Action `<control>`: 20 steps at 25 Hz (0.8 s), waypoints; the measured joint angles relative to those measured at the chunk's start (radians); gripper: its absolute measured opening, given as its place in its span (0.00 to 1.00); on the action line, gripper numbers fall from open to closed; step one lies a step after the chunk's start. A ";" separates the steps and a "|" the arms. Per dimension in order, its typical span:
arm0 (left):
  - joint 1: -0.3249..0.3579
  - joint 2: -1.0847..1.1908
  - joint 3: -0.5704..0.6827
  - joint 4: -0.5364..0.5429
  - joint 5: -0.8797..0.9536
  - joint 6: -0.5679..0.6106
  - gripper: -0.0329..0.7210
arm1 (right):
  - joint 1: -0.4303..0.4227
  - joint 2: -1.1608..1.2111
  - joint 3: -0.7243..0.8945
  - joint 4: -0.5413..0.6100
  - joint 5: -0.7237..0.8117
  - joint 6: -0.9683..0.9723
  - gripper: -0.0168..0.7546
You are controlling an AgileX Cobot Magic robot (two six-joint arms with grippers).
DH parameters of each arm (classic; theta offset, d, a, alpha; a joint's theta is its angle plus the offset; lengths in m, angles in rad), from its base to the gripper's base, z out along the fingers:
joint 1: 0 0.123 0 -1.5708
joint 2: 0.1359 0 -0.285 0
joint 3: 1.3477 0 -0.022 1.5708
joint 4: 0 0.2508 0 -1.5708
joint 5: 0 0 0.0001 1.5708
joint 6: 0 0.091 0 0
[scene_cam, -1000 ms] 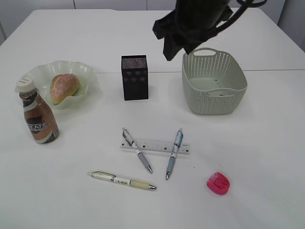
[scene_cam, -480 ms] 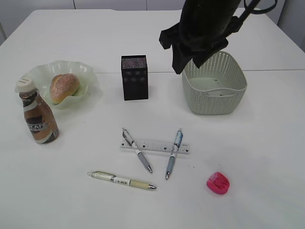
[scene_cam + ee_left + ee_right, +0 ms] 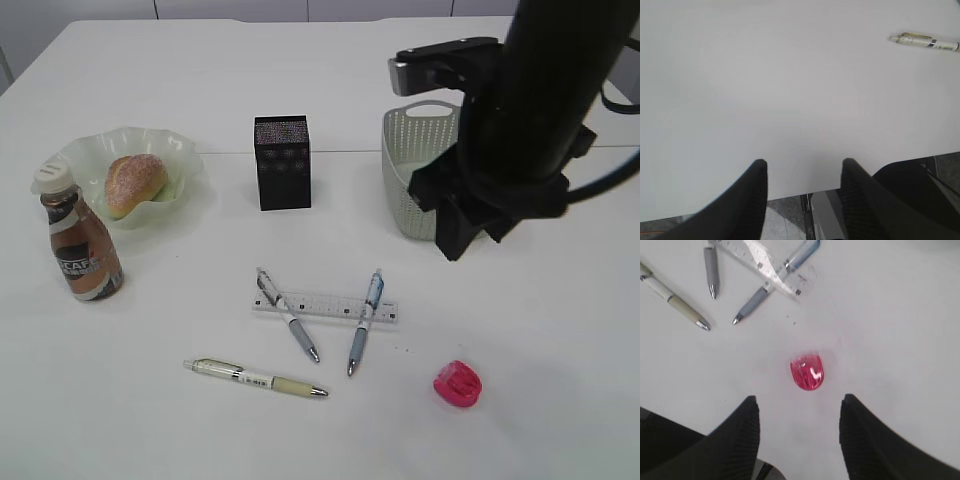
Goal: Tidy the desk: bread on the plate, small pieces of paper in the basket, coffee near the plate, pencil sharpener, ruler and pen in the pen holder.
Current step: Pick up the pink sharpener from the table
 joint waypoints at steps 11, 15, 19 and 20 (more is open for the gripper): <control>0.000 0.000 0.000 -0.001 0.001 0.000 0.51 | 0.000 -0.166 0.159 -0.014 -0.002 0.002 0.51; 0.000 0.000 0.000 -0.001 0.001 0.000 0.51 | 0.000 -0.166 0.159 -0.017 -0.002 0.004 0.51; 0.000 0.000 0.000 -0.002 0.001 0.000 0.51 | 0.000 -0.166 0.159 -0.019 -0.002 0.006 0.51; 0.000 0.000 0.000 -0.002 0.001 0.000 0.51 | 0.000 -0.166 0.159 -0.019 -0.002 0.006 0.51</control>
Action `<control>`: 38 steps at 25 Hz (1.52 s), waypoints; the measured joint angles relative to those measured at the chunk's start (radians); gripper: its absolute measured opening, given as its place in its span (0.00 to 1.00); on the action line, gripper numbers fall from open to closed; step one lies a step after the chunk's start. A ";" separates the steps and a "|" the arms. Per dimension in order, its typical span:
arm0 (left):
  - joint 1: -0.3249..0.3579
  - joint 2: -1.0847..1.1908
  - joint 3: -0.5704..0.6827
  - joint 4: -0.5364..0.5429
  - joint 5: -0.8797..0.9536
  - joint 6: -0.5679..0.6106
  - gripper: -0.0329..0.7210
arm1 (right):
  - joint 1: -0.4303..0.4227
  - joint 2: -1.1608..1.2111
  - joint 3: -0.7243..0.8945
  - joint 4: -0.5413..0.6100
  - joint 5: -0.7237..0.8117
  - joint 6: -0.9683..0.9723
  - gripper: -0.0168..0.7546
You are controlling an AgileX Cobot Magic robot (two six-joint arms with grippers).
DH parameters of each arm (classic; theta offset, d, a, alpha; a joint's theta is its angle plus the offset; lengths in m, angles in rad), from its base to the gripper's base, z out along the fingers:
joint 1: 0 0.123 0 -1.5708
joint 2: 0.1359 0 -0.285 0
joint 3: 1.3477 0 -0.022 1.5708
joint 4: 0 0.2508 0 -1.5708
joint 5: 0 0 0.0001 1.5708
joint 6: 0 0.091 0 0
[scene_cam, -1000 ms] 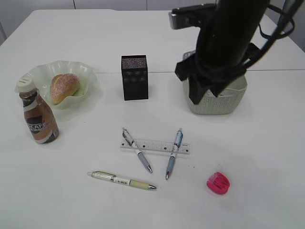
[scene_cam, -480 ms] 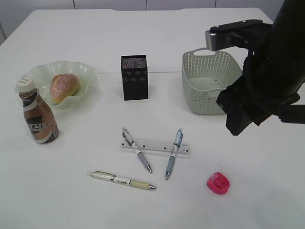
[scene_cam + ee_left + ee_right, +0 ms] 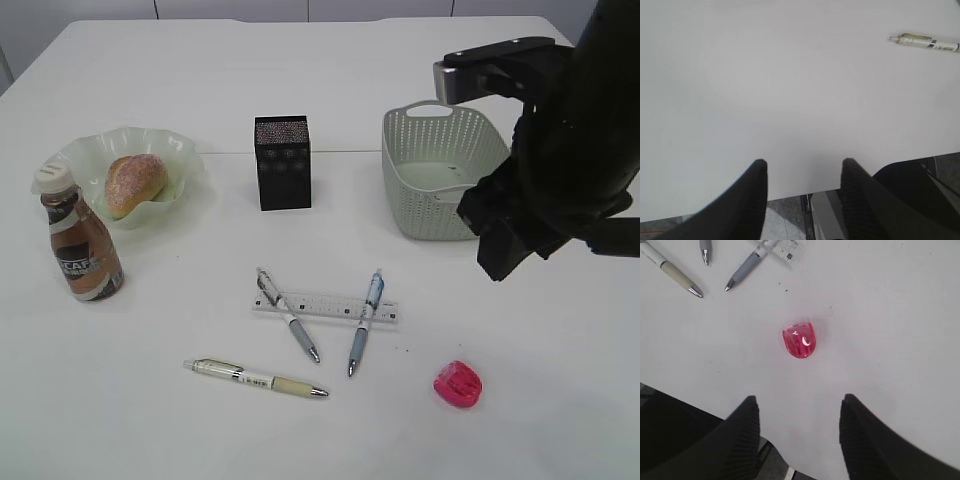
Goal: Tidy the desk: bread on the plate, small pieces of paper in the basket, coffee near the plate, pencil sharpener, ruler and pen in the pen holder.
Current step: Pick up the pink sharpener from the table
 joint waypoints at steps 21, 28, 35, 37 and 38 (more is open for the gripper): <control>0.000 -0.004 -0.002 0.000 0.000 0.000 0.51 | 0.000 0.252 0.027 0.012 -0.055 -0.080 0.71; 0.000 -0.004 -0.002 0.000 0.000 0.000 0.51 | 0.000 0.264 0.100 0.013 -0.198 -0.127 0.71; 0.000 -0.004 -0.002 0.000 0.000 0.000 0.51 | 0.000 0.344 0.100 0.020 -0.242 -0.177 0.68; 0.000 -0.004 -0.002 0.000 0.000 0.000 0.51 | 0.000 0.363 0.100 0.020 -0.247 -0.182 0.67; 0.000 -0.004 -0.002 0.000 0.000 0.000 0.51 | 0.000 0.371 0.100 0.020 -0.251 -0.185 0.67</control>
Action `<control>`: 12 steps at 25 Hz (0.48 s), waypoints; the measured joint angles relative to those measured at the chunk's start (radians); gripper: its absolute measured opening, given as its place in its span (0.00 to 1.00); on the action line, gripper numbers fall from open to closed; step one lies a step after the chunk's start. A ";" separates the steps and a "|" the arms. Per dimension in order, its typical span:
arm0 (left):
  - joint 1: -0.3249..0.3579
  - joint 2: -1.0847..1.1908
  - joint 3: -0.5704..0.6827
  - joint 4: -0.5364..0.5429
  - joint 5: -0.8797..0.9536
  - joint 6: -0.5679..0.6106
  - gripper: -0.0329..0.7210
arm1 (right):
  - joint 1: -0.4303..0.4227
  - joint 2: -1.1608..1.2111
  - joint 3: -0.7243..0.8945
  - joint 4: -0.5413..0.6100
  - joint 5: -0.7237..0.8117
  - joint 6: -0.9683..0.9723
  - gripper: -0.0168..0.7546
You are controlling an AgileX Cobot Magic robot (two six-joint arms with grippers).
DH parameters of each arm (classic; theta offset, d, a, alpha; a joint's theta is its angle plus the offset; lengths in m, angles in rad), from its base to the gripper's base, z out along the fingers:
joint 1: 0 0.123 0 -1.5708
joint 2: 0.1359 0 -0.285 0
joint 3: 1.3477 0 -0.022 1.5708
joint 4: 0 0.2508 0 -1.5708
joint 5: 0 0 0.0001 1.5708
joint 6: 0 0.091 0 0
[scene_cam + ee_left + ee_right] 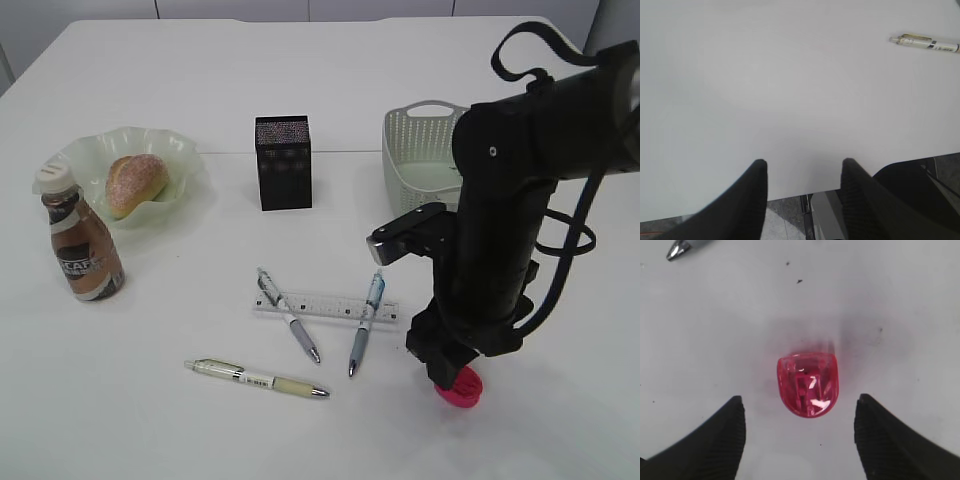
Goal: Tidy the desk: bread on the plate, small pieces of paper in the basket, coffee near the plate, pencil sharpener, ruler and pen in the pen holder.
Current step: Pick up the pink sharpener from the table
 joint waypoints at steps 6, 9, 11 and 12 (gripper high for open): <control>0.000 0.000 0.000 0.000 0.000 0.000 0.51 | 0.000 0.034 0.000 0.000 -0.005 -0.010 0.67; 0.000 0.000 0.000 0.000 0.000 0.000 0.51 | 0.000 0.041 0.000 0.000 -0.009 -0.012 0.67; 0.000 0.000 0.000 0.000 0.000 0.000 0.51 | 0.000 0.041 0.000 0.000 -0.012 -0.014 0.67; 0.000 0.000 0.000 0.000 0.000 0.000 0.51 | 0.000 0.041 0.000 0.000 -0.015 -0.016 0.67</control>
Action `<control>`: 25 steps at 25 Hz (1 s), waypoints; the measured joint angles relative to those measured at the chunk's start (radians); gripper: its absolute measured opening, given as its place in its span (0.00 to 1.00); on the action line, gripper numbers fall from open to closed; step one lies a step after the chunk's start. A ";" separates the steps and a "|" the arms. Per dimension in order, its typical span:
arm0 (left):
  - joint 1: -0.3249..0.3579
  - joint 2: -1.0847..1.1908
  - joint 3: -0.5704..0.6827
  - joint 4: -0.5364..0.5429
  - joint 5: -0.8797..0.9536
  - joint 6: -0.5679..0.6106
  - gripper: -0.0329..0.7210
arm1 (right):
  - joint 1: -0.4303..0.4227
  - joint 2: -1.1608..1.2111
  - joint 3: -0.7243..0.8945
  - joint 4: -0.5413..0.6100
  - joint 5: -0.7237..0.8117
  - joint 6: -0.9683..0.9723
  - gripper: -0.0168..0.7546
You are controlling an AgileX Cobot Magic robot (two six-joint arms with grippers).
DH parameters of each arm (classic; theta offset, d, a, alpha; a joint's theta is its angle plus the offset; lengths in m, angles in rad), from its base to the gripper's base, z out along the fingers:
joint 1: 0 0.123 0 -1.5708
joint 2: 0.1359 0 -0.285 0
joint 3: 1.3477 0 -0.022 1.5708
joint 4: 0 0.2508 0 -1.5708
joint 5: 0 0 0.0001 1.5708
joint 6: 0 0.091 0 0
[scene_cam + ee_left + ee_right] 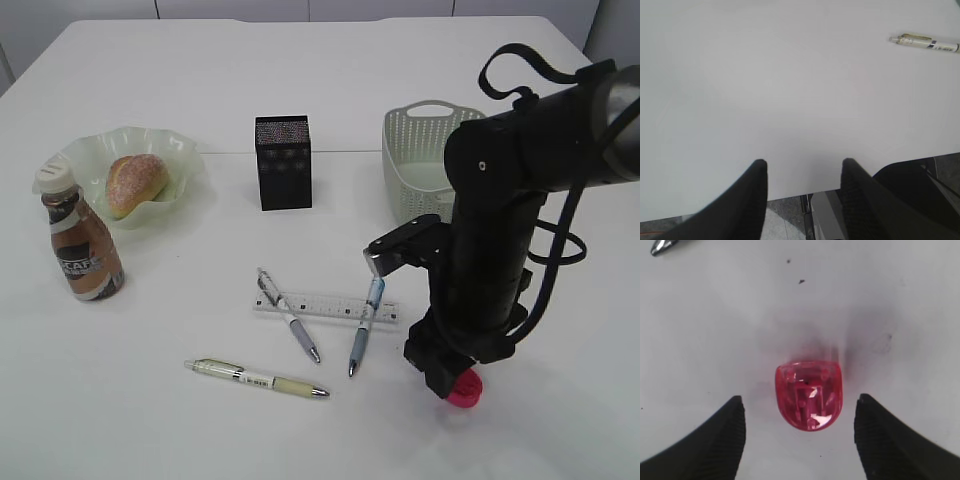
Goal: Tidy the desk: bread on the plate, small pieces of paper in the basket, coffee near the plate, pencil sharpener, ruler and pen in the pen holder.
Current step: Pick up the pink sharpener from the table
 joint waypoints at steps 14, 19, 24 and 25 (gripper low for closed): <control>0.000 0.000 0.000 0.000 0.000 0.000 0.51 | 0.000 0.065 0.000 0.001 -0.018 -0.012 0.67; 0.000 0.000 0.000 0.000 0.000 0.000 0.51 | 0.000 0.082 0.000 0.001 -0.025 -0.012 0.67; 0.000 0.000 0.000 0.000 0.000 0.000 0.51 | 0.000 0.084 0.000 0.001 -0.033 -0.014 0.67; 0.000 0.000 0.000 0.000 0.000 0.000 0.51 | 0.000 0.084 0.000 0.001 -0.038 -0.014 0.67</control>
